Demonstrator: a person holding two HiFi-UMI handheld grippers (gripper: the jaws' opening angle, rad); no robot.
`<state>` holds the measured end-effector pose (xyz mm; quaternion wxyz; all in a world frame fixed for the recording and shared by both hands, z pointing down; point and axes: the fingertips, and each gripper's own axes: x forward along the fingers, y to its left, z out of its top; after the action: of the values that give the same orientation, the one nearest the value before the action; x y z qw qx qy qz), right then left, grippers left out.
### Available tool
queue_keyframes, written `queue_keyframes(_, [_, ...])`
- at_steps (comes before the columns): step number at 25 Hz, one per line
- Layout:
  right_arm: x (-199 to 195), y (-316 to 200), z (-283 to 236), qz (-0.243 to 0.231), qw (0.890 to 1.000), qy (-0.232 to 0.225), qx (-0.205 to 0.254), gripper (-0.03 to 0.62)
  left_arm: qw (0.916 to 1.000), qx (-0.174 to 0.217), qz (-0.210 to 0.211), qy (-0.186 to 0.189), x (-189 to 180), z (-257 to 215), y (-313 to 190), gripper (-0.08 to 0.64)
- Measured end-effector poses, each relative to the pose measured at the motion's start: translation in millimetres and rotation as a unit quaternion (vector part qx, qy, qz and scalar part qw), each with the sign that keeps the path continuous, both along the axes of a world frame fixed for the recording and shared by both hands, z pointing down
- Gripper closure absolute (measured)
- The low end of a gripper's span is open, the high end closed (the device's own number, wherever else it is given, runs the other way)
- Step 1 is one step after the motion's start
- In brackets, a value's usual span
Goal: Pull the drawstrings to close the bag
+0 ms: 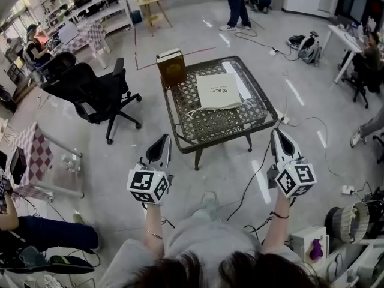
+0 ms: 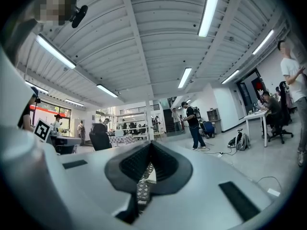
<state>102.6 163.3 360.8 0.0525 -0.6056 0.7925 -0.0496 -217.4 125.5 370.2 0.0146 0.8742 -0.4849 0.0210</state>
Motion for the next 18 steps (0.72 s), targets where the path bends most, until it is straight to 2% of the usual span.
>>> queue_keyframes(10, [4, -72, 2, 0.017, 1.000, 0.016, -0.010, 0.571, 0.9997, -0.005, 0.019, 0.014, 11, 3, -80, 0.537])
queue_keyframes(18, [1, -110, 5, 0.025, 0.999, 0.019, -0.007, 0.571, 0.9990, -0.007, 0.040, 0.018, 18, 10, -126, 0.537])
